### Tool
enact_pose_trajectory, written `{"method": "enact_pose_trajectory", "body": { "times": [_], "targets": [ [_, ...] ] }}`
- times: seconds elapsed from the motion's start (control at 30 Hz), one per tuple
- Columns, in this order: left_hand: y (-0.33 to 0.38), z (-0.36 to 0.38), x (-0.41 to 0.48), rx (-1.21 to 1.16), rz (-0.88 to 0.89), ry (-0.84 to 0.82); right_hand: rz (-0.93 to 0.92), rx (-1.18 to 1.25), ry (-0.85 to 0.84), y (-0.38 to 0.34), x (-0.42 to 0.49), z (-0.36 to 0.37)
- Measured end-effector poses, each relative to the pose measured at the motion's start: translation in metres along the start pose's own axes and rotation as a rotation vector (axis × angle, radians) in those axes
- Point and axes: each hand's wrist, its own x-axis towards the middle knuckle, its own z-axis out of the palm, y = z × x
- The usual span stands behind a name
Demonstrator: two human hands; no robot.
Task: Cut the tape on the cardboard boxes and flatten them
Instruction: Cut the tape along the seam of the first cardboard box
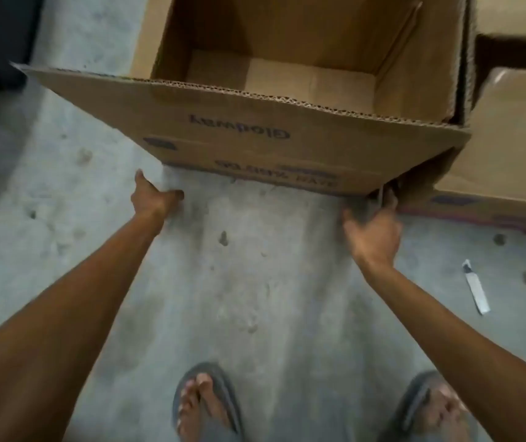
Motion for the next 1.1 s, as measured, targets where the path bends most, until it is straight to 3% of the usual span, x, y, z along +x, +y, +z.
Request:
{"method": "enact_pose_trajectory", "body": {
  "times": [0.07, 0.2, 0.43, 0.6, 0.77, 0.93, 1.1],
  "targets": [
    [-0.002, 0.0, 0.023, -0.12, 0.068, -0.047, -0.022, 0.102, 0.06, 0.005, 0.013, 0.011],
    [0.002, 0.009, 0.058, -0.328, 0.155, -0.182, -0.093, 0.183, 0.011, 0.012, 0.044, 0.03],
    [0.023, -0.014, 0.042, -0.416, 0.304, -0.14, -0.25, 0.504, -0.108, -0.01, 0.045, 0.012],
    [0.04, -0.086, 0.003, -0.564, 0.431, -0.062, -0.3, 0.642, -0.142, -0.065, 0.017, -0.044],
    [0.081, -0.175, -0.009, -0.821, 0.546, 0.083, -0.556, 0.788, -0.165, -0.127, -0.01, -0.088],
    [0.112, -0.218, -0.036, -0.941, 0.676, 0.109, -0.747, 0.722, -0.045, -0.163, -0.044, -0.126],
    [0.146, -0.246, -0.041, -0.627, 0.806, 0.383, -0.814, 0.368, 0.216, -0.195, -0.05, -0.153]
  ]
}}
